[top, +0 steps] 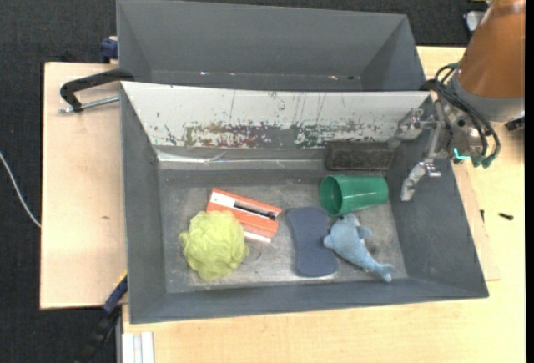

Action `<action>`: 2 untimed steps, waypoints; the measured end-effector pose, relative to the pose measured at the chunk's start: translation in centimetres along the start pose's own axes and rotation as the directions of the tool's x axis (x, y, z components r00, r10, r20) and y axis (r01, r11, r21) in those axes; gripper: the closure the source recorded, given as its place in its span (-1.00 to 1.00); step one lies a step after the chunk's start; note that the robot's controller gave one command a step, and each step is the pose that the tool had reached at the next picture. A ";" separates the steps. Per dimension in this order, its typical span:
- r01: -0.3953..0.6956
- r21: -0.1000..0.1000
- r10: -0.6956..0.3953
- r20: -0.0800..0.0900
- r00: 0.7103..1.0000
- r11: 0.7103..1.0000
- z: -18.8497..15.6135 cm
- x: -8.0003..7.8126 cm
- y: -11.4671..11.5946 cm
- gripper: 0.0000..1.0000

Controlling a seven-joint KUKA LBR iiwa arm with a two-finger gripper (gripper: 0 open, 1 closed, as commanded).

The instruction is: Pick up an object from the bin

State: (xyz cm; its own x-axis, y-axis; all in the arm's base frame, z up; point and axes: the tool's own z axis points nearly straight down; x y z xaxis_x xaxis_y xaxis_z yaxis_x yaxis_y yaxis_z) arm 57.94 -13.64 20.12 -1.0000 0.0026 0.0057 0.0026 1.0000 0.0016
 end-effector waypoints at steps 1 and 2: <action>0.002 0.002 -0.002 0.008 1.000 1.000 -0.5 -0.2 0.1 -1.00; 0.277 0.015 -0.278 0.042 0.960 0.961 8.1 -2.0 -0.1 1.00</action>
Offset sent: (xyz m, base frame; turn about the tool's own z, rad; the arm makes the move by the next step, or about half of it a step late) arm 0.0036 -0.0017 -0.1068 -0.2829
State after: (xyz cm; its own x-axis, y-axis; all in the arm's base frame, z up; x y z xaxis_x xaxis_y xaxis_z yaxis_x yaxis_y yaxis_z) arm 59.89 -13.72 11.99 -0.9607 -0.2752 -0.0369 -0.2750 0.9614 -0.0115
